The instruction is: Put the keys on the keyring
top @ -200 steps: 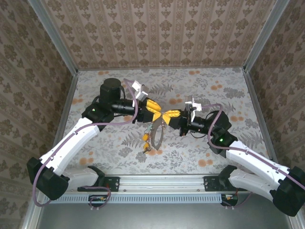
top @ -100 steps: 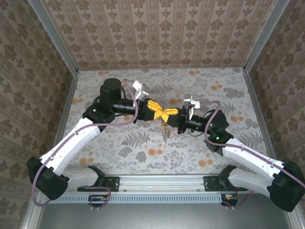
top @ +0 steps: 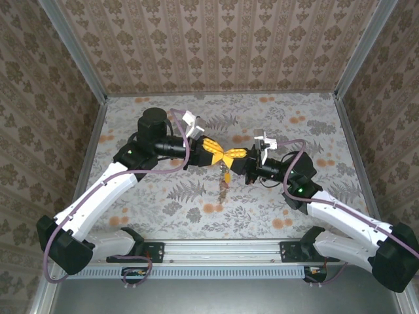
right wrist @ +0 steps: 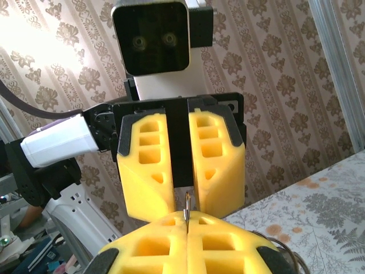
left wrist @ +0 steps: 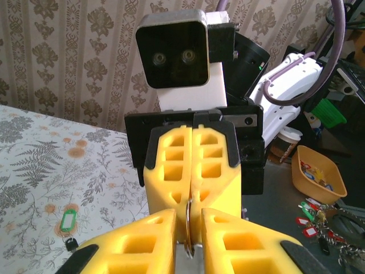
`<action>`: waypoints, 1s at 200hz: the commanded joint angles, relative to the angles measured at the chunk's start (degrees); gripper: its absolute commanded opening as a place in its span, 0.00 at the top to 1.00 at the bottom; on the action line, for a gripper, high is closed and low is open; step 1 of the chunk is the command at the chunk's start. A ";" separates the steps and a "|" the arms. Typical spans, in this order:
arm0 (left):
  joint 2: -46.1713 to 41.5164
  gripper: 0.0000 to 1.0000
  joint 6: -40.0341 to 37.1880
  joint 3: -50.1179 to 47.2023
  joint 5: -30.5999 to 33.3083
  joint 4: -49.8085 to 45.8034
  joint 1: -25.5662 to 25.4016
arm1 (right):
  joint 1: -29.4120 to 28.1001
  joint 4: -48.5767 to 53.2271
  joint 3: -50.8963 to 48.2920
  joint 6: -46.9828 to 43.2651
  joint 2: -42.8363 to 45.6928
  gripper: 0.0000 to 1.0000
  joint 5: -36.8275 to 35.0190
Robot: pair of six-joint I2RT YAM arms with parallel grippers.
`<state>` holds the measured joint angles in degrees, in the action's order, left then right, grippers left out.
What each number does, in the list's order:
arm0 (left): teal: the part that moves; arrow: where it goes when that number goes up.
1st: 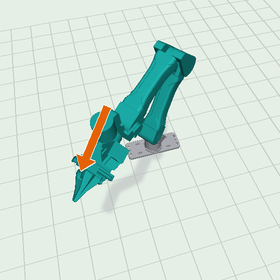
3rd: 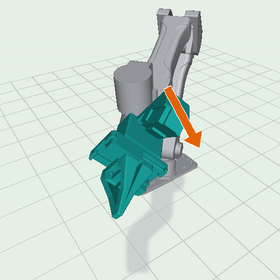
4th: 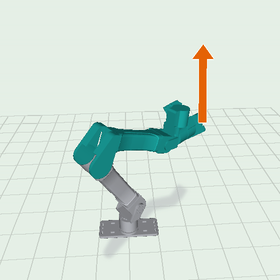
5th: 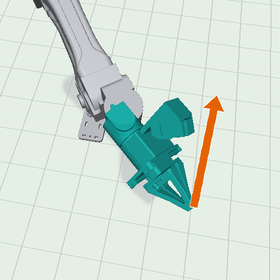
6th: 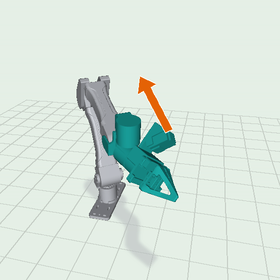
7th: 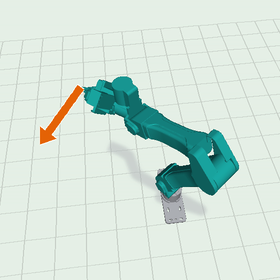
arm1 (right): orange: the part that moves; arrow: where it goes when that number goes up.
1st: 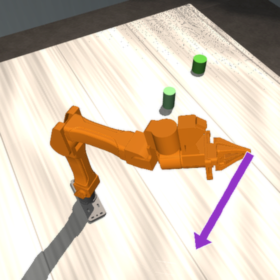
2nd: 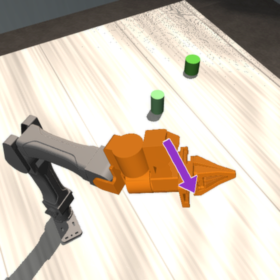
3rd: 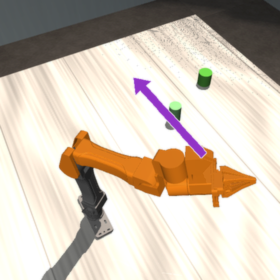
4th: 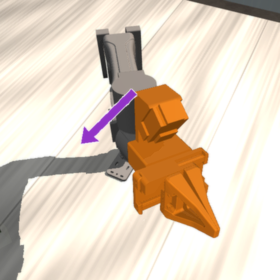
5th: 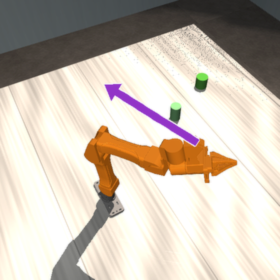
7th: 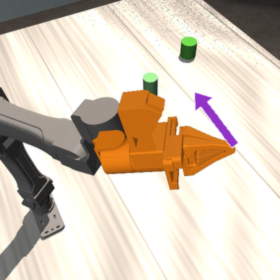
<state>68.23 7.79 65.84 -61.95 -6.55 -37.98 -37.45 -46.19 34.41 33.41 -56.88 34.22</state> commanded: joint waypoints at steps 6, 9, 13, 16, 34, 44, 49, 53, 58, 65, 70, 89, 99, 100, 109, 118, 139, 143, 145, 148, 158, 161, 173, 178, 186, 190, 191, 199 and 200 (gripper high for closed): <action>-0.90 0.82 0.01 -0.45 -0.52 -1.41 -0.43 | -0.34 -5.88 0.66 -0.10 2.17 1.00 -1.08; -0.97 0.82 0.03 -0.46 -0.50 -1.42 -0.43 | -0.34 -5.92 0.65 -0.05 2.20 1.00 -1.08; -0.99 0.82 0.02 -0.45 -0.45 -1.37 -0.43 | -0.34 -5.95 0.64 -0.10 2.24 1.00 -1.15; -0.99 0.82 0.03 -0.50 -0.45 -1.36 -0.42 | -0.34 -5.99 0.50 -0.10 2.28 1.00 -1.21; -0.93 0.84 0.10 -0.35 -0.50 -1.32 -0.55 | -0.34 -5.73 0.70 -0.44 2.39 1.00 -1.09; -0.82 0.87 0.17 -0.36 -0.54 -1.11 -0.65 | -0.43 -5.63 0.83 -0.53 2.15 1.00 -1.07; -0.73 0.88 0.20 -0.24 -0.61 -1.03 -0.80 | -0.43 -5.72 0.79 -0.62 2.06 1.00 -1.07; -0.67 0.89 0.21 -0.23 -0.62 -1.01 -0.84 | -0.43 -5.95 0.68 -0.66 2.04 1.00 -1.13; -0.55 0.90 0.25 -0.26 -0.62 -0.93 -0.98 | -0.43 -6.21 0.66 -0.58 1.93 1.00 -1.22; -0.48 0.91 0.21 -0.23 -0.62 -0.92 -1.12 | -0.43 -6.51 0.48 -0.62 1.94 1.00 -1.38; -0.47 0.93 0.21 -0.34 -0.63 -0.92 -1.20 | -0.45 -6.51 0.60 -0.60 1.90 1.00 -1.37; -0.48 1.00 0.21 -0.41 -0.95 -1.01 -1.27 | -0.43 -6.33 1.00 -0.84 1.70 1.00 -1.17; -0.55 1.00 0.04 -0.53 -1.31 -1.06 -1.31 | -0.43 -6.20 1.22 -1.04 1.46 1.00 -1.17; -0.55 1.00 0.04 -0.53 -1.36 -1.03 -1.31 | -0.43 -6.19 1.25 -1.05 1.44 1.00 -1.17; -0.64 1.00 -0.14 -0.41 -1.71 -1.10 -1.31 | -0.47 -5.53 1.52 -1.35 1.34 1.00 -1.18; -0.64 1.00 -0.67 -0.20 -1.17 -1.67 -1.25 | -0.56 -4.19 1.76 -1.98 1.27 1.00 -1.30; 0.33 1.00 -7.49 1.69 5.93 -9.51 -1.20 | -0.78 2.98 1.93 -4.93 2.95 0.78 -2.84; 0.64 1.00 -9.90 2.13 7.76 -11.38 -1.22 | -0.78 4.56 1.78 -5.55 3.50 0.72 -3.40; 0.78 1.00 -10.74 2.12 8.96 -12.15 -1.20 | -0.78 5.31 1.66 -5.90 3.77 0.70 -3.66; 0.96 1.00 -11.86 2.04 10.67 -13.05 -1.22 | -0.78 6.46 1.56 -6.37 4.22 0.67 -4.05; 1.58 1.00 -15.56 1.34 14.52 -14.93 -1.06 | -0.78 10.86 1.27 -8.02 5.86 0.60 -5.34; 1.77 1.00 -16.46 1.03 15.09 -15.19 -0.93 | -0.76 11.99 1.15 -8.53 6.35 0.58 -5.65; 2.40 1.00 -18.59 -0.34 13.61 -15.15 0.13 | -0.74 16.29 0.71 -10.13 8.23 0.51 -6.93; 2.59 1.00 -19.26 -0.69 11.36 -14.81 0.76 | -0.65 18.01 0.57 -10.50 9.10 0.48 -7.76; 2.86 1.00 -20.20 -0.99 7.28 -14.22 1.48 | -0.37 20.29 0.06 -10.80 10.70 0.43 -8.78; 2.96 1.00 -20.66 -0.85 5.84 -14.34 1.66 | -0.19 21.59 -0.06 -10.74 11.56 0.41 -9.30; 2.96 1.00 -20.86 -0.83 5.60 -14.40 1.67 | -0.14 21.94 -0.14 -10.74 11.56 0.41 -9.50; 2.81 1.00 -22.03 -0.41 3.44 -15.10 1.76 | 0.45 24.73 -0.37 -10.81 13.28 0.39 -10.48; 2.80 1.00 -22.16 -0.30 3.17 -15.26 1.77 | 0.54 25.18 -0.38 -10.86 13.51 0.38 -10.53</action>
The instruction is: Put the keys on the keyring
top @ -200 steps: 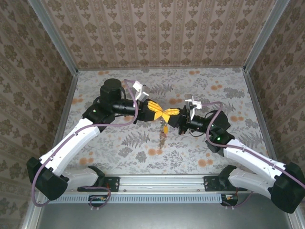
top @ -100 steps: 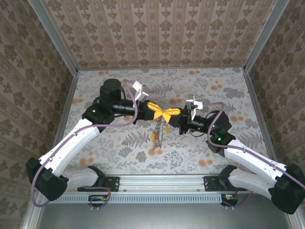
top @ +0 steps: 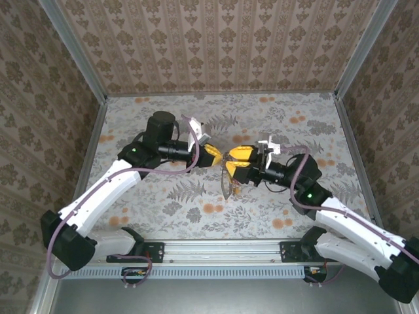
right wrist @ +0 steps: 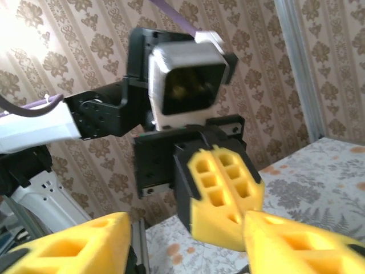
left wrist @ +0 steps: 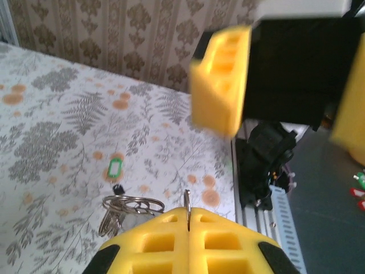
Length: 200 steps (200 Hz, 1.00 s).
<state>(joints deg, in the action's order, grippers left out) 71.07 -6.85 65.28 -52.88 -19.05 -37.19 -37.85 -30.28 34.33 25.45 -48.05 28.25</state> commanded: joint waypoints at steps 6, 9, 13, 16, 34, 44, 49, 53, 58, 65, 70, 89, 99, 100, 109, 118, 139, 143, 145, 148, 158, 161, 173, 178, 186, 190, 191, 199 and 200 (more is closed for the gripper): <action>-0.26 1.00 -8.48 0.63 -7.50 -3.68 0.98 | 1.60 11.96 -0.32 -2.93 6.12 0.37 -4.97; -0.36 1.00 -9.20 0.87 -8.25 -4.37 1.06 | 1.92 13.20 -0.30 -2.88 6.80 0.36 -5.08; -0.48 1.00 -10.38 1.39 -9.11 -5.93 0.99 | 2.51 15.10 -0.25 -2.87 7.59 0.35 -5.26; -0.57 1.00 -11.32 1.86 -9.89 -7.07 1.06 | 2.91 16.62 -0.16 -2.90 8.30 0.33 -5.61; -0.67 1.00 -18.54 5.55 -14.76 -18.23 0.98 | 6.36 24.74 1.29 -2.23 11.05 0.26 -7.12; -1.05 1.00 -21.10 6.96 -18.87 -21.58 0.98 | 9.31 29.56 3.25 -1.47 11.31 0.25 -8.19; -1.49 1.00 -21.34 7.14 -20.44 -21.66 0.98 | 11.01 31.32 4.17 -1.21 11.11 0.25 -8.10; -2.02 1.00 -21.07 7.10 -21.47 -20.68 0.84 | 12.44 33.06 4.78 -1.05 10.98 0.25 -7.85; -2.65 1.00 -20.70 7.06 -22.33 -19.16 0.59 | 14.20 34.76 5.36 -0.90 10.61 0.25 -7.69; -3.47 1.00 -20.78 7.10 -22.63 -17.53 0.01 | 16.45 37.25 6.02 -0.62 10.00 0.25 -7.89; -3.92 1.00 -20.93 7.39 -22.69 -16.67 -0.33 | 18.23 39.08 6.36 -0.32 9.41 0.25 -7.95; -4.45 1.00 -21.47 9.06 -24.14 -15.12 -0.93 | 24.16 43.84 6.60 0.67 7.13 0.25 -7.51; -4.38 1.00 -20.53 9.64 -23.84 -13.99 -1.28 | 25.83 46.44 6.38 0.89 6.15 0.24 -9.47; -4.37 1.00 -20.46 9.71 -23.75 -13.90 -1.34 | 25.95 46.76 6.37 0.86 6.01 0.24 -9.59; -4.02 1.00 -20.52 10.34 -23.09 -14.18 -1.60 | 26.88 49.33 6.52 0.83 4.72 0.24 -11.95; -3.43 1.00 -20.56 11.02 -22.71 -14.90 -1.63 | 27.52 51.17 6.76 0.79 3.03 0.24 -12.97; -1.83 1.00 -20.33 11.56 -22.06 -15.26 -1.57 | 28.30 53.46 7.26 0.58 -1.16 0.25 -12.28; -1.52 1.00 -20.20 11.50 -21.75 -15.23 -1.57 | 28.43 53.96 7.40 0.51 -1.96 0.25 -12.18; -1.32 1.00 -20.10 11.46 -21.63 -15.12 -1.57 | 28.53 54.24 7.48 0.42 -2.37 0.25 -12.13; -1.17 1.00 -19.91 11.27 -21.42 -14.87 -1.49 | 28.65 54.72 7.63 0.33 -3.08 0.26 -12.08; -0.77 1.00 -18.33 10.11 -21.36 -12.86 -1.10 | 29.31 56.28 7.94 0.06 -5.11 0.27 -11.74; -0.69 1.00 -17.43 9.59 -21.46 -11.85 -0.94 | 29.56 56.72 7.95 -0.04 -5.67 0.27 -11.61; -0.70 1.00 -13.51 7.09 -21.27 -6.91 -0.53 | 30.62 57.78 7.57 -0.16 -7.32 0.28 -11.10; -0.73 1.00 -12.49 6.26 -21.05 -5.41 -0.30 | 31.03 58.06 7.24 -0.22 -7.77 0.28 -11.11; -0.73 1.00 -10.41 5.16 -20.21 -2.77 -0.01 | 31.66 58.38 6.84 -0.45 -8.38 0.28 -11.16; -0.83 1.00 -9.00 4.49 -19.36 -1.24 0.15 | 31.92 58.63 6.69 -0.68 -8.70 0.28 -11.31; -0.92 1.00 -8.63 4.28 -19.10 -0.81 0.17 | 31.94 58.70 6.66 -0.76 -8.76 0.28 -11.34; -1.32 1.00 -5.93 2.93 -17.09 2.22 0.43 | 32.21 59.44 6.64 -1.28 -9.43 0.28 -12.03; -1.34 1.00 -5.69 2.75 -16.73 2.42 0.48 | 32.22 59.54 6.64 -1.32 -9.52 0.28 -12.10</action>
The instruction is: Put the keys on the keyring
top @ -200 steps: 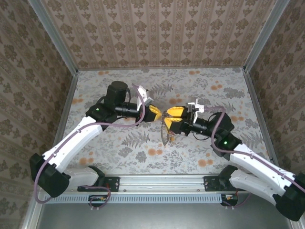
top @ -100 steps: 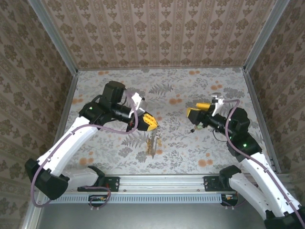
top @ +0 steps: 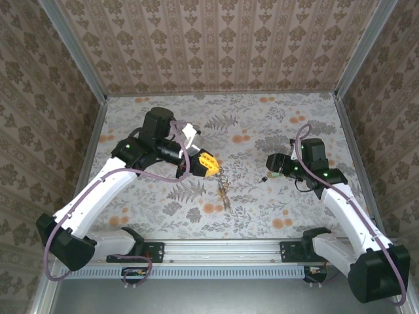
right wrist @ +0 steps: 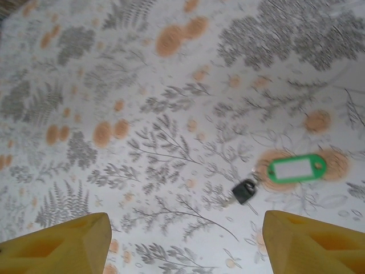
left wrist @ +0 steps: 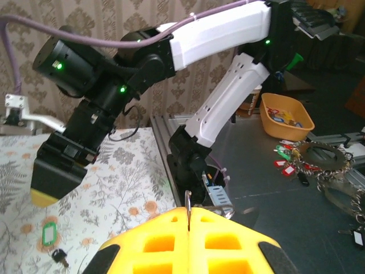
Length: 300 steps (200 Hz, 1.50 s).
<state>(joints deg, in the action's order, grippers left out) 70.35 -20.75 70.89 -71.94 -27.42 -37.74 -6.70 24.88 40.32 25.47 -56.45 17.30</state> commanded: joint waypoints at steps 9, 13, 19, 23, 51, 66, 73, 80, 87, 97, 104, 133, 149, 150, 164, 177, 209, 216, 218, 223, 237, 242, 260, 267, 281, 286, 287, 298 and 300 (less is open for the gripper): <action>-1.05 1.00 9.11 -3.68 5.52 10.78 1.24 | 1.16 5.09 0.64 -2.10 -1.96 0.29 -2.20; -1.16 1.00 9.32 -3.93 7.11 10.47 1.30 | 1.16 5.30 0.69 -2.26 -2.31 0.29 -2.77; -1.50 1.00 9.76 -4.56 9.48 10.28 1.31 | 1.23 5.51 0.54 -2.46 -2.91 0.30 -3.60; -1.67 1.00 10.13 -5.14 10.79 10.30 1.34 | 1.19 5.48 0.51 -2.61 -3.36 0.31 -4.22; -3.20 1.00 13.33 -8.93 15.03 13.52 1.60 | 1.16 1.33 -1.79 -0.38 -6.80 0.34 -7.00; -4.36 1.00 14.36 -10.62 16.40 15.55 1.77 | 0.99 0.41 -2.03 -0.25 -8.79 0.36 -7.55; -4.83 1.00 14.88 -11.30 16.64 16.53 2.02 | 0.89 0.06 -2.00 -0.64 -9.63 0.36 -7.94; -5.19 1.00 15.87 -12.10 16.74 18.19 2.34 | 0.81 -0.37 -1.84 -0.94 -10.62 0.37 -8.20; -5.46 1.00 16.88 -13.10 16.96 19.81 2.64 | 0.74 -0.98 -1.42 -0.94 -11.91 0.39 -8.10; -5.48 1.00 17.74 -13.84 17.95 20.53 3.08 | -0.25 -1.63 -0.17 -0.76 -14.31 0.44 -8.06; -5.56 1.00 18.21 -14.27 19.09 20.72 3.45 | -1.90 -1.55 1.15 -0.64 -16.02 0.48 -9.24; -6.66 1.00 21.94 -17.63 20.89 23.84 5.66 | -10.27 -0.25 6.15 -0.62 -22.45 0.54 -17.45; -7.97 1.00 22.52 -19.40 22.23 24.94 5.92 | -11.42 0.82 6.68 -1.45 -25.62 0.57 -20.77; -8.04 1.00 22.56 -19.52 22.26 24.95 5.92 | -11.46 0.84 6.60 -1.47 -25.63 0.57 -20.97; -9.01 1.00 22.76 -20.62 23.01 25.62 5.88 | -12.32 1.28 6.25 -2.07 -25.80 0.57 -24.06; -9.73 1.00 23.37 -21.69 23.13 27.05 5.90 | -13.00 2.08 7.07 -2.26 -26.52 0.58 -25.39; -11.01 1.00 24.51 -22.76 23.11 29.21 5.92 | -14.57 3.77 11.60 -3.11 -31.18 0.59 -28.02; -11.26 1.00 24.60 -22.82 23.22 29.40 5.92 | -14.59 3.81 12.48 -3.32 -32.25 0.60 -28.18; -11.32 1.00 24.72 -22.86 23.24 29.45 5.92 | -14.60 3.82 12.72 -3.35 -32.59 0.60 -28.19; -11.44 1.00 24.76 -23.01 23.34 29.56 5.92 | -14.72 3.90 13.39 -3.44 -33.38 0.60 -28.28; -11.64 1.00 25.08 -23.08 23.34 29.89 5.98 | -14.82 4.40 14.98 -3.77 -35.62 0.62 -28.62; -11.67 1.00 25.27 -23.08 23.21 30.17 5.89 | -14.91 4.60 15.37 -3.92 -36.33 0.62 -28.64; -11.97 1.00 25.76 -23.08 22.71 30.64 6.01 | -15.18 5.53 16.04 -3.82 -37.96 0.66 -29.24; -12.11 1.00 25.93 -23.26 22.70 30.88 6.01 | -15.39 5.48 15.92 -3.70 -38.05 0.67 -29.57; -12.29 1.00 26.24 -23.56 22.72 31.58 6.01 | -15.98 7.21 15.68 -3.28 -38.26 0.68 -30.02; -12.29 1.00 26.36 -23.52 22.66 31.75 6.01 | -16.20 7.52 15.69 -3.09 -38.43 0.69 -30.25; -12.31 1.00 26.33 -23.52 22.65 31.74 6.01 | -16.31 7.58 15.68 -3.08 -38.46 0.69 -30.28; -12.33 1.00 26.58 -23.56 22.45 32.05 6.09 | -17.08 8.18 15.61 -2.98 -38.67 0.69 -30.93; -12.29 1.00 26.61 -23.53 22.41 32.09 6.09 | -17.22 8.37 15.55 -2.84 -38.66 0.69 -30.99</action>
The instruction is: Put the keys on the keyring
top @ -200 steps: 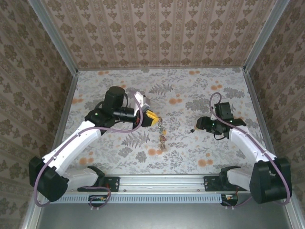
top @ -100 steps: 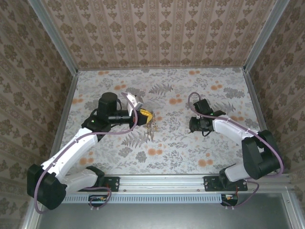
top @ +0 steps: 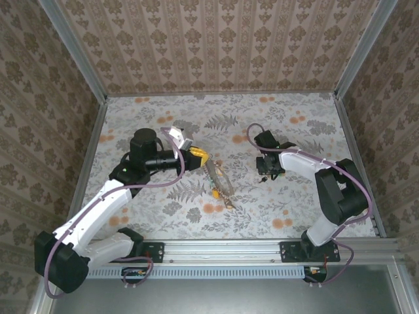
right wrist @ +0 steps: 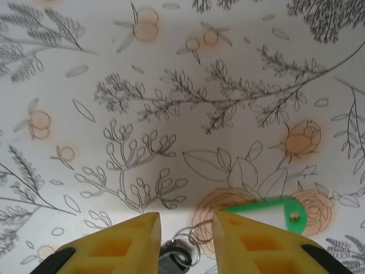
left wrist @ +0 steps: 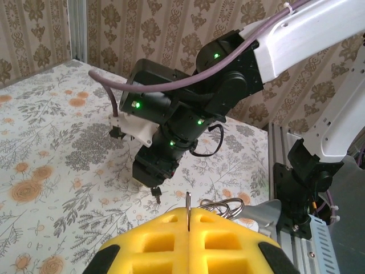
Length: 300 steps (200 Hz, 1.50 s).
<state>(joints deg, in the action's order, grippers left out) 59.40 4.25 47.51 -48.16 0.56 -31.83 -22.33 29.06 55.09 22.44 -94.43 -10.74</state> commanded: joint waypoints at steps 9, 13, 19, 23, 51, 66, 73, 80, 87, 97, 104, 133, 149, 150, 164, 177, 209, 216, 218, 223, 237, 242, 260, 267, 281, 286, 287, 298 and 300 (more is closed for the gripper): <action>-1.39 1.00 1.72 -0.26 -1.49 4.35 0.28 | -2.05 4.34 0.38 0.59 -0.53 0.69 -3.43; -1.39 1.00 1.90 -0.27 -1.60 4.46 0.28 | -2.19 4.30 0.10 0.74 -0.35 0.68 -3.56; -1.43 1.00 2.28 -0.43 -1.82 5.00 0.37 | -2.24 4.03 -0.43 1.02 -0.06 0.68 -3.55; -1.50 1.00 2.47 -0.55 -2.06 5.46 0.37 | -2.31 3.89 -0.59 1.18 0.08 0.67 -3.54; -1.56 1.00 4.06 -1.08 -3.16 7.66 0.98 | -2.29 2.97 -1.47 1.86 -0.51 0.66 -4.04; -1.73 1.00 4.10 -1.01 -3.17 7.66 1.04 | -2.06 1.96 -1.82 2.19 -1.25 0.66 -3.83; -1.78 1.00 4.10 -1.10 -3.23 7.71 1.07 | -2.00 1.88 -1.87 2.40 -1.61 0.66 -3.55; -1.74 1.00 4.10 -1.10 -3.24 7.77 1.07 | -1.93 1.94 -1.83 2.72 -1.97 0.66 -3.28; -1.67 1.00 4.10 -0.96 -3.25 7.70 1.07 | -1.98 1.15 -1.96 2.85 -2.16 0.66 -3.03; -1.51 1.00 4.09 -0.90 -3.34 7.71 1.12 | -1.79 -0.17 -2.31 3.20 -2.34 0.66 -2.42; -1.33 1.00 4.05 -0.89 -3.38 7.76 1.16 | -1.61 -0.59 -2.62 3.60 -2.34 0.66 -2.05; -1.06 1.00 4.20 -0.69 -3.56 7.72 1.16 | -1.42 -1.39 -2.56 3.83 -2.55 0.71 -0.47; -1.12 1.00 4.06 -0.58 -3.45 7.22 1.16 | -1.25 -1.75 -2.17 3.36 -2.88 0.75 0.33; -1.12 1.00 4.03 -0.58 -3.49 7.24 1.16 | -1.24 -1.78 -2.13 3.30 -2.87 0.76 0.40; -1.28 1.00 3.92 -0.47 -3.38 6.94 1.12 | -1.31 -1.79 -1.79 3.05 -3.04 0.80 1.21; -1.37 1.00 3.79 -0.38 -3.40 6.59 1.16 | -1.46 -1.98 -1.74 2.81 -2.96 0.83 1.83; -1.39 1.00 3.91 -0.16 -3.08 6.37 1.16 | -3.11 -2.12 -2.54 2.57 -1.64 0.88 2.45; -1.39 1.00 4.07 -0.12 -3.02 6.32 1.14 | -3.92 -2.00 -2.64 2.63 -1.55 0.89 2.63; -1.37 1.00 4.14 -0.09 -3.00 6.35 1.22 | -4.36 -1.99 -2.63 2.73 -1.55 0.89 2.72; -1.30 1.00 4.17 -0.05 -3.05 6.41 1.25 | -5.25 -1.98 -2.70 2.87 -1.55 0.89 3.01; -1.13 1.00 4.53 0.02 -3.06 6.26 1.25 | -7.99 -1.60 -2.76 3.24 -1.80 0.90 2.89; -1.05 1.00 4.63 0.17 -2.97 6.15 1.33 | -8.74 -1.34 -2.70 3.40 -1.73 0.91 2.59; -1.12 1.00 4.95 0.39 -2.83 5.52 1.41 | -11.23 -0.81 -2.63 3.52 -0.69 0.94 1.12; -1.26 1.00 5.17 0.39 -2.82 5.43 1.47 | -11.66 -0.62 -2.79 3.55 -0.11 0.94 0.70; -1.47 1.00 5.43 0.35 -2.74 5.26 1.51 | -11.77 -0.36 -3.17 3.36 1.32 0.96 0.50; -1.50 1.00 5.42 0.42 -2.69 5.17 1.51 | -11.77 -0.53 -3.50 3.15 1.81 0.96 0.60; -1.49 1.00 5.46 0.41 -2.62 5.12 1.51 | -11.77 -0.60 -3.54 3.06 2.02 0.96 0.62; -1.72 1.00 5.50 0.40 -2.46 4.80 1.49 | -11.91 -1.67 -4.89 2.50 3.88 0.97 1.05; -1.73 1.00 5.50 0.42 -2.46 4.76 1.51 | -11.90 -1.86 -5.12 2.48 4.23 0.97 1.16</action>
<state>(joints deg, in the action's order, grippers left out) 59.18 8.34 46.57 -50.06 4.69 -30.68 -34.35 26.94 52.36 25.45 -94.50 -10.07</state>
